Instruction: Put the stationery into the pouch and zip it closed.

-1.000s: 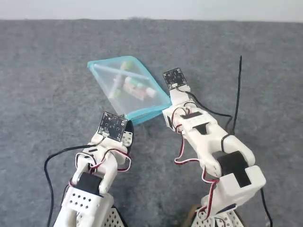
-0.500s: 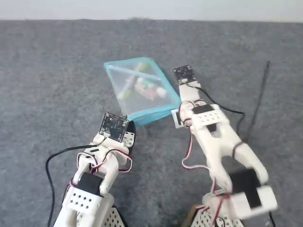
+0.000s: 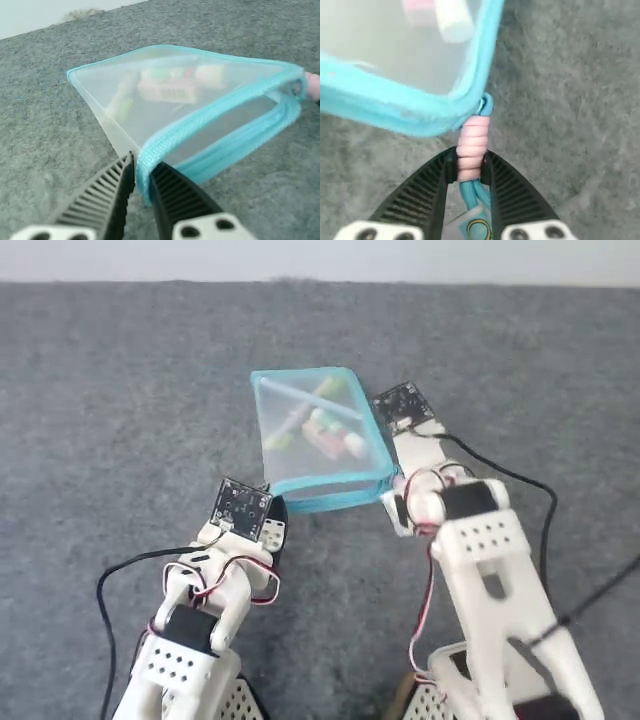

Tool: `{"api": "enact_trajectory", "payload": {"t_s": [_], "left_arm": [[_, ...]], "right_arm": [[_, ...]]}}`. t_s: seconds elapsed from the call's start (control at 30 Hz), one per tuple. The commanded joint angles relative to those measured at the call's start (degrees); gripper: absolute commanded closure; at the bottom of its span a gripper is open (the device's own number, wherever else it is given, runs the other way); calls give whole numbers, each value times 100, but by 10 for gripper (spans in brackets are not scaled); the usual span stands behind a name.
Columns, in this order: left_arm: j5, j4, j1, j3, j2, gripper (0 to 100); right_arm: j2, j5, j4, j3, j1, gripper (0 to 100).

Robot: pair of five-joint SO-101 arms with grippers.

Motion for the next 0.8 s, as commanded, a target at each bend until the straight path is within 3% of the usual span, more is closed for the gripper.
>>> {"api": "enact_trajectory", "payload": {"t_s": [0.0,0.2,0.47,0.77], "left_arm": [[-35,-18,97,-198,-53,989],[-9,26,132,-338,-18,989],[9,26,105,-347,-18,989],[9,88,97,-356,-18,989]], "right_arm": [[-1077,132,233,-18,-303,991],[-2290,202,1051,-97,-1059,992],[-2668,431,1789,-800,-2158,992],[-2721,545,1851,-897,-1420,992]]}}
